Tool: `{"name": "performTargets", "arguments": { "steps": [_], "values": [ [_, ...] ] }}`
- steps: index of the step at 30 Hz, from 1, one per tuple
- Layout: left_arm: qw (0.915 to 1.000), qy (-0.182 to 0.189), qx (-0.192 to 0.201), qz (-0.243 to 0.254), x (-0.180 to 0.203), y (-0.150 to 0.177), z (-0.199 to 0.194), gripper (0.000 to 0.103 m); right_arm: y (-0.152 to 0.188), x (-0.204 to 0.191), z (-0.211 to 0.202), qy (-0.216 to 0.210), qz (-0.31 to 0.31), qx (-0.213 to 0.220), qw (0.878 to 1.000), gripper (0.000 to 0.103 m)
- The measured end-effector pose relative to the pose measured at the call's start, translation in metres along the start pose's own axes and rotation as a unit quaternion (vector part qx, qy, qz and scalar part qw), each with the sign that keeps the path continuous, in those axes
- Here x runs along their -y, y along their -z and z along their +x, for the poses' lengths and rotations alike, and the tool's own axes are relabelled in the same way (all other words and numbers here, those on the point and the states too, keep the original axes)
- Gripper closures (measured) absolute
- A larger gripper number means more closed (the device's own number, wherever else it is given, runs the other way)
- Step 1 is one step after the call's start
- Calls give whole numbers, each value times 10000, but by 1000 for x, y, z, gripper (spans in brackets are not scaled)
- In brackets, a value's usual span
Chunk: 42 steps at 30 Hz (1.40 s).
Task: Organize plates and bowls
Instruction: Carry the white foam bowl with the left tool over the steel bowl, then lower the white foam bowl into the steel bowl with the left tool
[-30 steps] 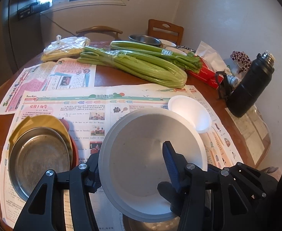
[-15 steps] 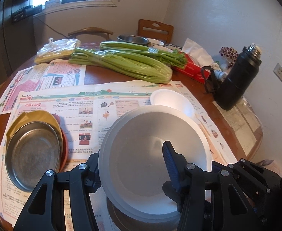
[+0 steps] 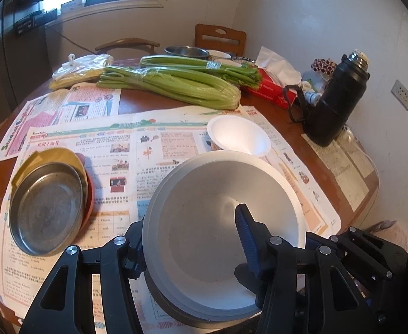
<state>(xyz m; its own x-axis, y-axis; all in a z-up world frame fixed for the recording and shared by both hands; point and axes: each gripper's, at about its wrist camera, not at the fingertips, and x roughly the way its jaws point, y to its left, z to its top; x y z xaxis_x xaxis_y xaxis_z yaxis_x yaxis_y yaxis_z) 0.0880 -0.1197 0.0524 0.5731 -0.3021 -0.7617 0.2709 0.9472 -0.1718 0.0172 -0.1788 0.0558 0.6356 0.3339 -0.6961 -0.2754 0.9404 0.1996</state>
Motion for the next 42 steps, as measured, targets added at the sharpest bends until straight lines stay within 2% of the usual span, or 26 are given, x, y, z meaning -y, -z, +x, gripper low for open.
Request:
{"name": "performTargets", "arguments": {
  "steps": [19,42],
  "values": [
    [9985,-32,-541,-36,-2,30,26,47,32,1,16,-50,-61,-448,9990,58],
    [9971,-215,-731,-29,-1,38,44,47,40,7,33,0,-13,-581,9983,58]
  ]
}}
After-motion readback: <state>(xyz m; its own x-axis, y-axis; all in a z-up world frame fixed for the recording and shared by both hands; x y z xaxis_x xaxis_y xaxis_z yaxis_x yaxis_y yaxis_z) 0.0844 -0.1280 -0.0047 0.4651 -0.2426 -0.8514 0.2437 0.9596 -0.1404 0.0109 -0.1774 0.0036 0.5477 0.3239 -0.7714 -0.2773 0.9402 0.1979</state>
